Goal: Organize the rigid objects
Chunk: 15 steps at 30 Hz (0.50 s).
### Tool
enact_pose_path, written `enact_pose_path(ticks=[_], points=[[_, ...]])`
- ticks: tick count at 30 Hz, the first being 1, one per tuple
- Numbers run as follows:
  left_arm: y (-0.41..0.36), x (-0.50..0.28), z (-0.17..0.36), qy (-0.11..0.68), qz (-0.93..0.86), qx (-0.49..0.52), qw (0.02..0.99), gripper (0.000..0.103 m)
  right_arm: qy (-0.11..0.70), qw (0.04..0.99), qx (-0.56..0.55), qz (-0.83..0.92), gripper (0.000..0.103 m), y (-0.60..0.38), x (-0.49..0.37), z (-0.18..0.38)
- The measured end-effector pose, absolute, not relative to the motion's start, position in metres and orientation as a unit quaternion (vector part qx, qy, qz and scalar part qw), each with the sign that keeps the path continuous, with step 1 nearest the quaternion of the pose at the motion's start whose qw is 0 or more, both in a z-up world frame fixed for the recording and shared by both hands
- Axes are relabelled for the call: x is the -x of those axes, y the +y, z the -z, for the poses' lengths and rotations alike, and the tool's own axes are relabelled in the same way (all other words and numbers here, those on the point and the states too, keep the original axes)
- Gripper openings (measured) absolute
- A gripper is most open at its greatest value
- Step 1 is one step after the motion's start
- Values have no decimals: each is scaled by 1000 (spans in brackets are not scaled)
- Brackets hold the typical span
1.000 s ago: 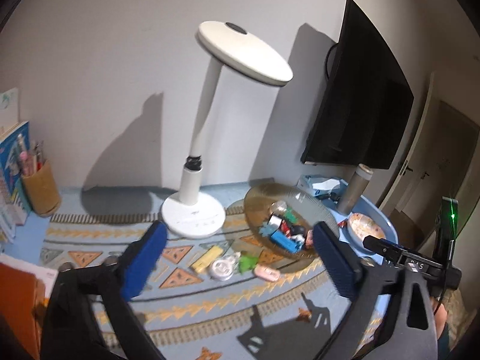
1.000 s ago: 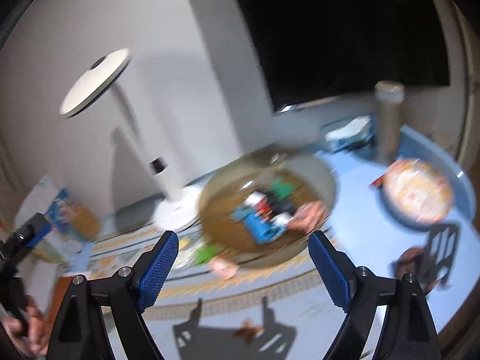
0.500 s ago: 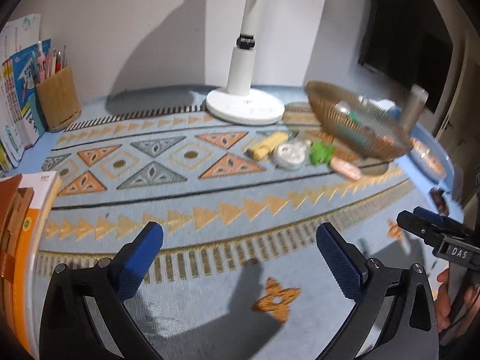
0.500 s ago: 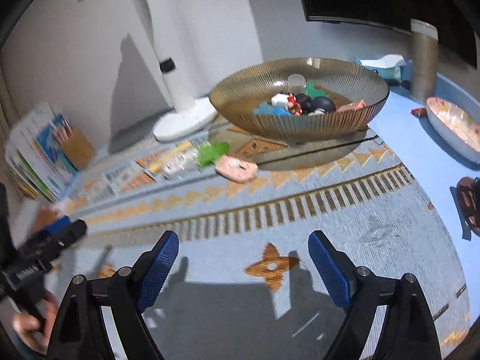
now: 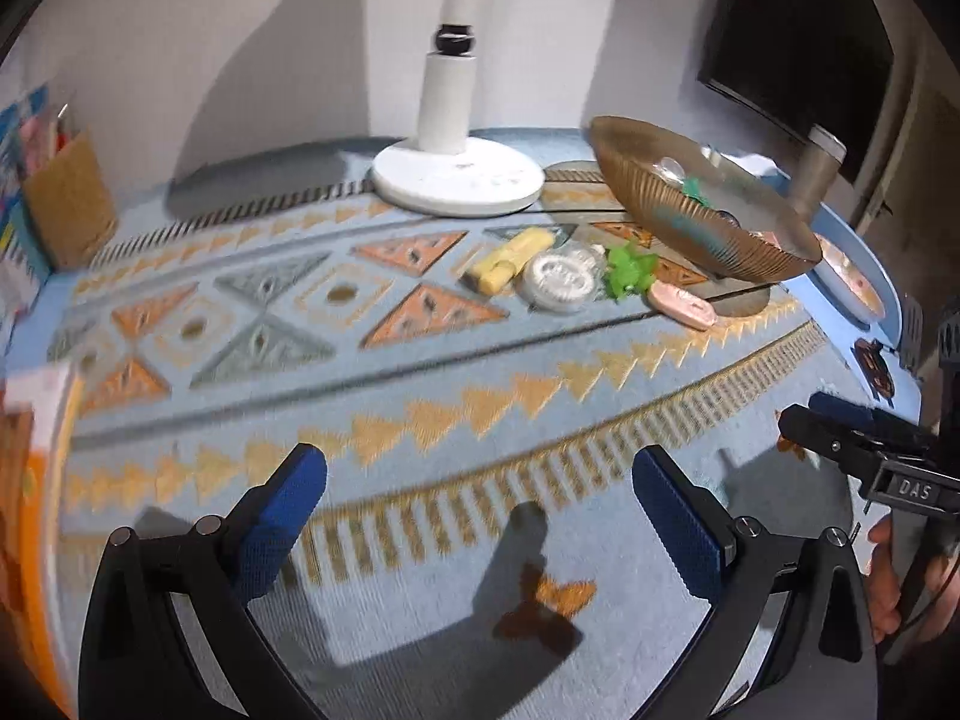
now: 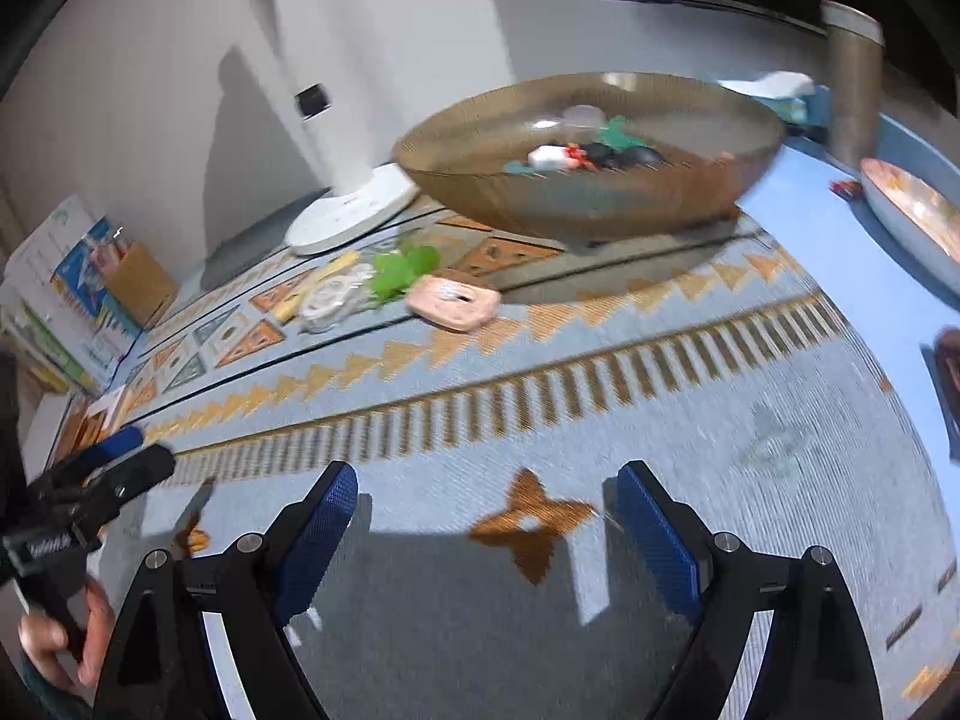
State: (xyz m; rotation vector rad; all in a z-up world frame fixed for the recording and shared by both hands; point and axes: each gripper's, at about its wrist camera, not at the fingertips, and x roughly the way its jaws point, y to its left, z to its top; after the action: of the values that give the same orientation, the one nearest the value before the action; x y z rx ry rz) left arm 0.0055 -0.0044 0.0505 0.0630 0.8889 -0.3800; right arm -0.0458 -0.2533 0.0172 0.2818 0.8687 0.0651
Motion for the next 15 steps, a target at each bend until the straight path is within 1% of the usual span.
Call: enact_pose_path(ticks=[5,7,8,9,11,15], points=[[-34,-34,-65,392,187,-134,891,102,426,902,-55,-34,87,-237,16,-41],[-39,-54,-58,393,178,-161,888,102,428,903,-25,-41,77,-232,3,-43],[-39,-64,-54,399,179,-161,885,101,431,901,-9,-47,69,-230,-7,-41],[-39,-75,-50,405,185,-155,882,99,437,898,-1,-52,64,-229,-13,-37],[-40,-96,-40,419,206,-147,872,87,450,891,6,-56,64,-230,-29,-25],[-49,-120,-27,429,218,-154,863,77,459,886,11,-67,64,-232,-51,-11]])
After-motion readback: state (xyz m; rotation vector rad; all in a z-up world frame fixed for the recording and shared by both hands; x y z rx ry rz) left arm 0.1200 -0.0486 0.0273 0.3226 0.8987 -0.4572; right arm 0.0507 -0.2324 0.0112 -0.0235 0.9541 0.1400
